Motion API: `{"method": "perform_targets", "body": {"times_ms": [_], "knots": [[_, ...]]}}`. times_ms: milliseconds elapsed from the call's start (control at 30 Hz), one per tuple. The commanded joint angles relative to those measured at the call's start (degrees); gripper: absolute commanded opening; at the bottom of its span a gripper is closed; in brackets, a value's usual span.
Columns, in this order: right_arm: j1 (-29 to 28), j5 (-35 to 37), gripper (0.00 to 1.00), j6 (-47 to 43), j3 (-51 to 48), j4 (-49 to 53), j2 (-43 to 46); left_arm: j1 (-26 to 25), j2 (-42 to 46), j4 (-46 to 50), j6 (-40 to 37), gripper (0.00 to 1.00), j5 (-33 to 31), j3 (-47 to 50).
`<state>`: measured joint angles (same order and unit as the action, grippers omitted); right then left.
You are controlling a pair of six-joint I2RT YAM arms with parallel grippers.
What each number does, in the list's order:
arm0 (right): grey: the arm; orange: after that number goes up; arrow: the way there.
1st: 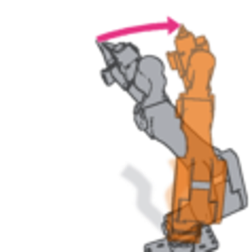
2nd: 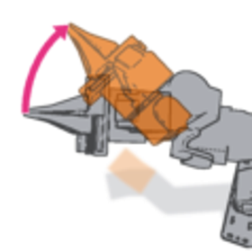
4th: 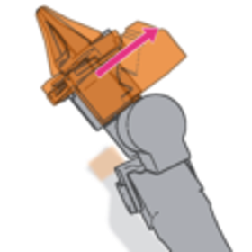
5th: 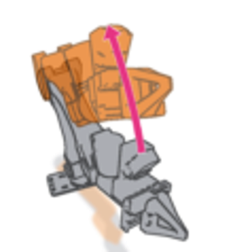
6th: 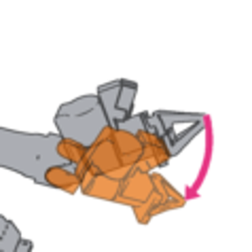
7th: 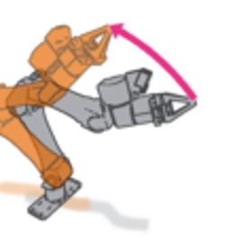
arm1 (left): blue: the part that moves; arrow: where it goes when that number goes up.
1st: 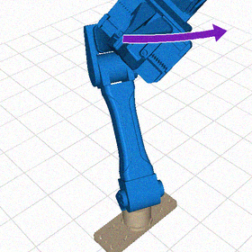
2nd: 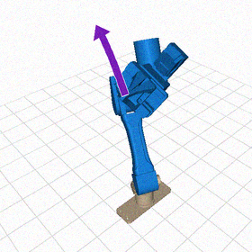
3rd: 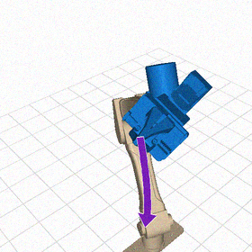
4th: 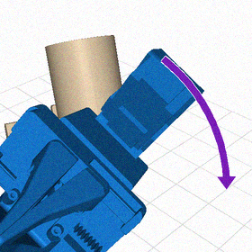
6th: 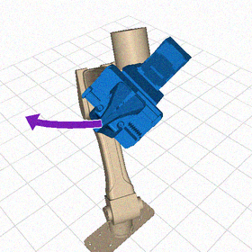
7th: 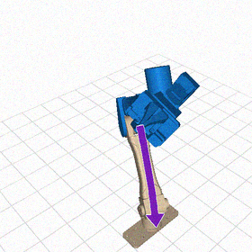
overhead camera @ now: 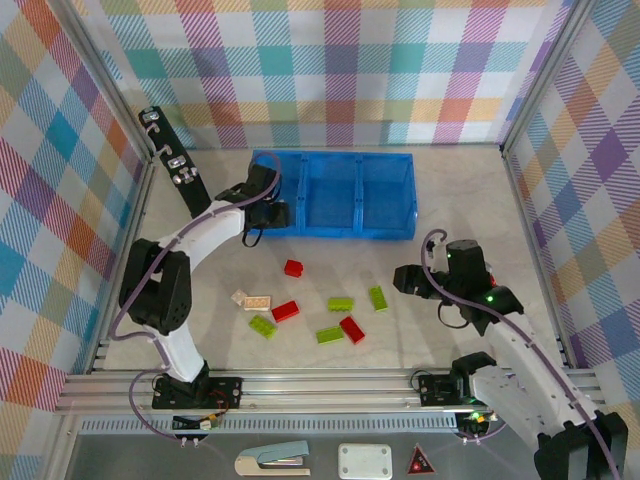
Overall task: Sort the legos into containers by color
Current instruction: Place the lego in the container, then pick up the lego from the bottom-center of the table.
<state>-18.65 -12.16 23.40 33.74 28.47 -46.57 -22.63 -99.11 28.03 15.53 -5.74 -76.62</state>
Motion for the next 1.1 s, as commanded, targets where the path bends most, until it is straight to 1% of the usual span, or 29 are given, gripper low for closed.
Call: {"method": "perform_targets", "body": {"times_ms": [0,233,467,600,667,833,900,1000,1067], "knots": [[-1.1,1.2,0.68,1.6,2.8,0.9,-1.9,0.6,4.7,3.9,-1.3,0.61,1.4,0.7],[-4.1,3.1,0.69,2.7,4.6,0.8,-6.7,3.1,11.8,9.6,-4.6,0.61,3.4,3.9],[-9.3,8.0,0.68,4.6,7.4,1.6,-11.8,5.3,19.0,15.4,-8.1,0.61,4.2,8.0],[-12.1,9.5,0.68,6.1,9.1,2.4,-15.3,7.9,23.0,16.9,-8.9,0.62,6.0,10.8],[-14.2,11.8,0.67,6.7,9.7,3.9,-16.6,9.2,24.7,16.7,-9.3,0.62,7.4,12.5],[-20.7,14.8,0.67,8.1,10.6,8.2,-18.6,11.7,27.0,16.6,-11.6,0.63,7.6,15.6],[-23.5,15.9,0.67,8.6,10.9,10.2,-18.9,11.7,28.0,15.9,-12.4,0.63,8.5,15.9],[-28.2,18.4,0.64,10.4,11.3,13.4,-19.0,11.7,29.9,15.0,-13.2,0.63,9.1,15.7],[-31.0,19.4,0.64,11.0,11.2,14.4,-19.1,11.7,30.8,15.3,-14.3,0.64,8.8,15.3]]}}
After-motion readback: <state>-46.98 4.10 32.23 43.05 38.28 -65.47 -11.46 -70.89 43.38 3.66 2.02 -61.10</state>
